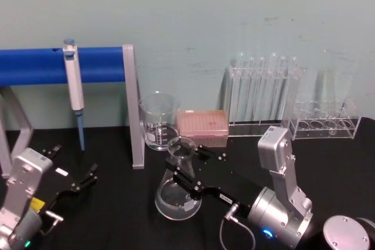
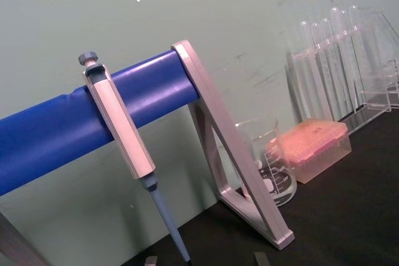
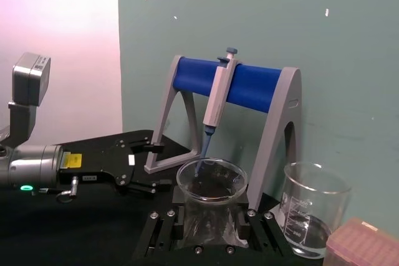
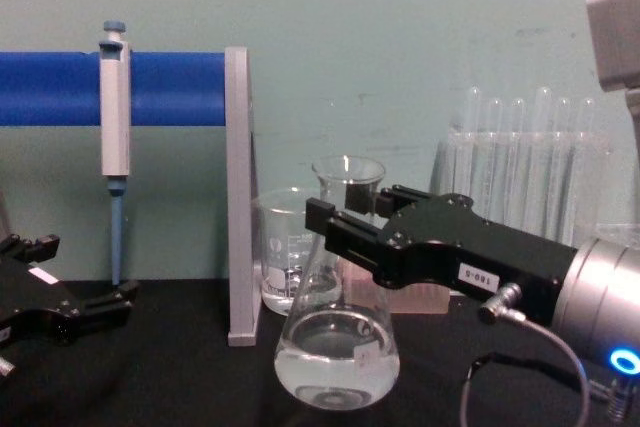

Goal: Grasp the erlenmeyer flask with one hand, shake it three times, then place it back.

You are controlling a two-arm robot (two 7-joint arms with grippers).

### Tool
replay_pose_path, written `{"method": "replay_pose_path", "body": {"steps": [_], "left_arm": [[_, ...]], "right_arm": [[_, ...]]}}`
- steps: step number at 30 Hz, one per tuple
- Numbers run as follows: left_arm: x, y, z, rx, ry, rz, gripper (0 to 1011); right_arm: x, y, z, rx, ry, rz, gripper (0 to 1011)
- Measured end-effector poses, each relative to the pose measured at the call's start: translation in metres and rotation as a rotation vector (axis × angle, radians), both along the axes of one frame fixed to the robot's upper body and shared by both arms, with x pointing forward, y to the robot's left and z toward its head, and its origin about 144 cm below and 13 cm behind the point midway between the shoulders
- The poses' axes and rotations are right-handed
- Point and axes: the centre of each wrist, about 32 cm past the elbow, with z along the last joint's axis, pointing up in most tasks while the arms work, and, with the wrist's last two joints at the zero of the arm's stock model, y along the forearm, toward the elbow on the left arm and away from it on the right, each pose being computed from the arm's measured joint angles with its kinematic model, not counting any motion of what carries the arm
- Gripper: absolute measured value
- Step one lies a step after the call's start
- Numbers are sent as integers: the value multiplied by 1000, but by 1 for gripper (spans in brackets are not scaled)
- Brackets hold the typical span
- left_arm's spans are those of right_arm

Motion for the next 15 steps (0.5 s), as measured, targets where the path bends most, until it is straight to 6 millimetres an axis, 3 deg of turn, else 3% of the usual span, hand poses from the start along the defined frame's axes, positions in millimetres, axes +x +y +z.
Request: {"method": "replay_pose_path", "body": {"steps": [15], "left_arm": [[0,0,0,0,0,0,1001]], "right_arm": [[4,-7,-7,-31,10,22,457]]}}
